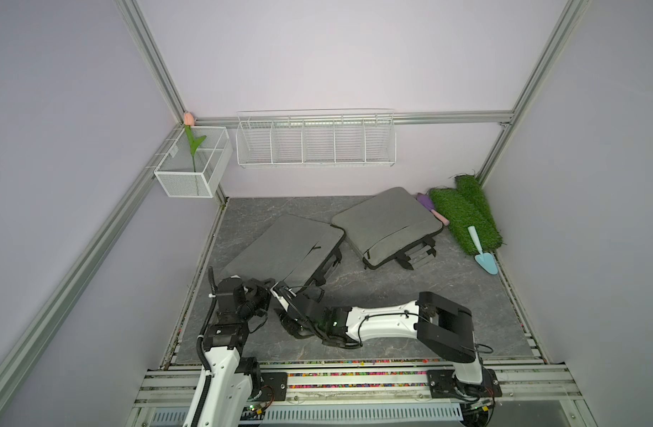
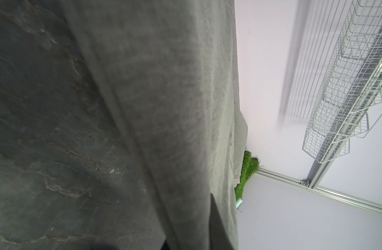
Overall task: Put the mouse into the laptop bag
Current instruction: Unzip the zipper on the zippered laptop bag.
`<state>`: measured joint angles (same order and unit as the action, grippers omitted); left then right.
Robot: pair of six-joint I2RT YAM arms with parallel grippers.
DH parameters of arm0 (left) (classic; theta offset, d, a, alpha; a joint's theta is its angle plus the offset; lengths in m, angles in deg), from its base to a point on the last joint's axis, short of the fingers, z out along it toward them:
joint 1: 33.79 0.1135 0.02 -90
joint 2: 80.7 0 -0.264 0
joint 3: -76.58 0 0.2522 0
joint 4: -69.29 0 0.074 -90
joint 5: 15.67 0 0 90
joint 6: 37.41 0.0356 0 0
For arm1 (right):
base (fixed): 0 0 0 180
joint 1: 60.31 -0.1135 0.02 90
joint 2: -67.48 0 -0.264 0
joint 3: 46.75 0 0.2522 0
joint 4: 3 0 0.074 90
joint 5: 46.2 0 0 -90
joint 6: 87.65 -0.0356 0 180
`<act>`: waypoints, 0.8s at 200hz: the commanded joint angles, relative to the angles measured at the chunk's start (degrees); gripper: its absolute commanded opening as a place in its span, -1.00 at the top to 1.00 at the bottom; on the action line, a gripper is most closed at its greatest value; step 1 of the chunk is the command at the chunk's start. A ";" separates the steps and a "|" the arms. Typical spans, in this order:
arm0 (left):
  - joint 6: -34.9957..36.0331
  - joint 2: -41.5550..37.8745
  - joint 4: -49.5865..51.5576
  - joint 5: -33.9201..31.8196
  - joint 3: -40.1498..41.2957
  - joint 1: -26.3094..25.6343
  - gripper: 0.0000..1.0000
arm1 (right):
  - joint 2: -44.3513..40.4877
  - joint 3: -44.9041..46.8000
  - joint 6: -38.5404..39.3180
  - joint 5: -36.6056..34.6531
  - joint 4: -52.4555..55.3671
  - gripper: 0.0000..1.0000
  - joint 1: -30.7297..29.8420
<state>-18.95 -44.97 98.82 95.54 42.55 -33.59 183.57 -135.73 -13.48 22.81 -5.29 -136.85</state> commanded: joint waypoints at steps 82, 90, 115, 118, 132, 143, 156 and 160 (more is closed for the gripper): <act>-1.03 -0.95 -4.06 4.29 0.98 -0.65 1.00 | -0.63 2.12 1.32 -4.93 -7.89 0.87 0.09; -1.05 -0.54 -4.62 4.27 1.11 -0.65 1.00 | -0.98 2.58 1.50 -5.19 -7.94 0.87 -0.09; -0.64 -0.04 -4.66 3.15 1.05 -0.65 1.00 | -2.20 4.60 1.35 -5.36 -7.76 0.87 -0.79; -0.49 -0.11 -4.47 2.92 1.03 -0.66 1.00 | -2.39 4.95 1.21 -5.21 -7.76 0.87 -0.92; 0.38 -0.38 -3.27 1.07 0.61 -0.65 1.00 | -3.42 6.70 0.61 -4.46 -7.72 0.87 -1.01; 1.15 -0.37 -2.79 -0.63 0.41 -0.67 1.00 | -4.46 8.30 0.24 -4.20 -7.44 0.87 -1.00; 1.56 -0.15 -3.09 -2.60 0.49 -0.66 1.00 | -6.05 10.36 -0.07 -4.25 -6.83 0.87 -1.01; 1.63 -0.05 -3.39 -2.98 0.56 -0.65 1.00 | -6.61 11.02 -0.07 -4.34 -6.72 0.87 -1.03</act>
<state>-18.78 -44.58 98.86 94.97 44.02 -33.98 181.67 -128.30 -12.70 19.42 -11.52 -137.74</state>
